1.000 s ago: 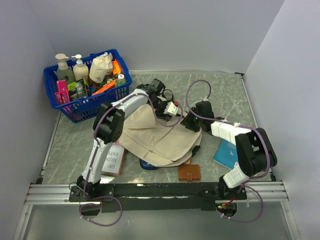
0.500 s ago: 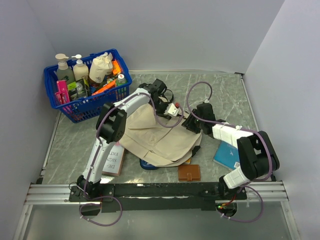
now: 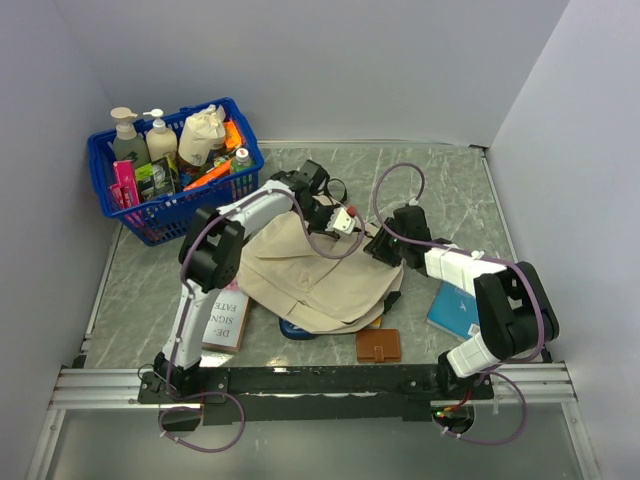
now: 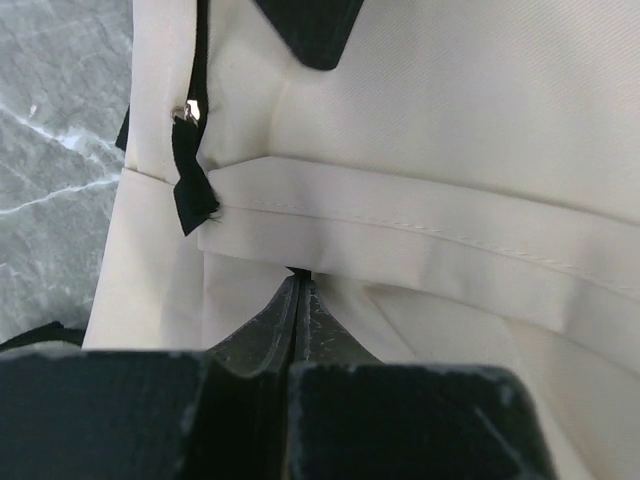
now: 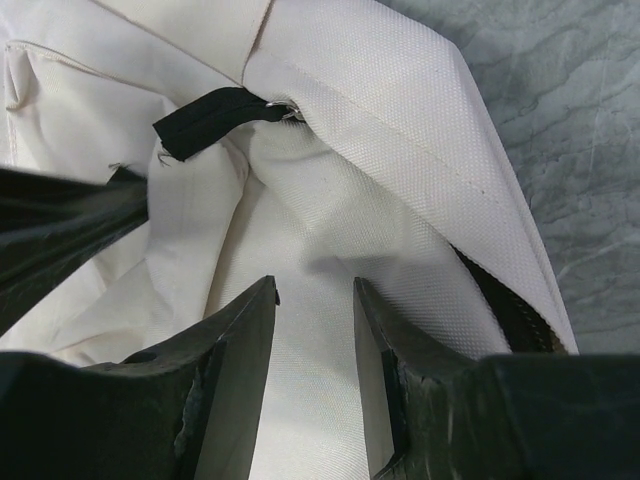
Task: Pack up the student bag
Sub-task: Unzip the student bag at the center of the board.
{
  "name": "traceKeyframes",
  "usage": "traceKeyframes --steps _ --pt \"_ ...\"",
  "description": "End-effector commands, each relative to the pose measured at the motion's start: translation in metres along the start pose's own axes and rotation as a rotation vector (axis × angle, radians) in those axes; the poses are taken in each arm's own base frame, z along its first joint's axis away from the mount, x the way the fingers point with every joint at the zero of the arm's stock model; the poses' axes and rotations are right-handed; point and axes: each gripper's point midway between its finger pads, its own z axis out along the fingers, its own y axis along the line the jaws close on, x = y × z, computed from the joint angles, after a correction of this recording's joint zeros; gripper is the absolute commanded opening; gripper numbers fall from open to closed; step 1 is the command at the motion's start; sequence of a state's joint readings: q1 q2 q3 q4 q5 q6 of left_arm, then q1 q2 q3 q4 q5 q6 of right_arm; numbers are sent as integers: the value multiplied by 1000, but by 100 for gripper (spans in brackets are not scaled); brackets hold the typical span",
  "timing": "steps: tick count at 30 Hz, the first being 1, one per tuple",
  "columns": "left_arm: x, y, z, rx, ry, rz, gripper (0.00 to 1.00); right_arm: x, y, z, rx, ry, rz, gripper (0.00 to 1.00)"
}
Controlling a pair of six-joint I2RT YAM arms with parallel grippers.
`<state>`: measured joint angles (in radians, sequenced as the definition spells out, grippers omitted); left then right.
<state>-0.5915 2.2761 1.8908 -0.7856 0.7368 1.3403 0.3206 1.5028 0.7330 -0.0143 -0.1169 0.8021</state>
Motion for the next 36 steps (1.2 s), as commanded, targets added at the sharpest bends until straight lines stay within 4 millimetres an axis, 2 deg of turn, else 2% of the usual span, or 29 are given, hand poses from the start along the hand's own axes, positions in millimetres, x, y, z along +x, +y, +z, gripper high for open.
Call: traceKeyframes --steps 1,7,15,20,27,32,36 --pt "-42 4 -30 -61 -45 28 1 -14 11 2 -11 -19 -3 45" --pt "-48 -5 -39 -77 -45 -6 1 -32 41 10 -75 -26 26 46" --pt "-49 -12 -40 -69 -51 -37 1 -37 67 23 -137 -5 64 47" --pt "-49 -14 -37 -59 -57 -42 1 -30 65 32 -130 15 84 47" --pt "-49 -16 -35 -52 -64 -52 1 -32 70 39 -141 19 102 46" --pt "-46 -18 -33 -49 -58 -59 1 -39 82 36 -179 2 99 38" --pt "-44 -19 -30 -45 -59 -67 1 -37 86 36 -199 13 93 19"
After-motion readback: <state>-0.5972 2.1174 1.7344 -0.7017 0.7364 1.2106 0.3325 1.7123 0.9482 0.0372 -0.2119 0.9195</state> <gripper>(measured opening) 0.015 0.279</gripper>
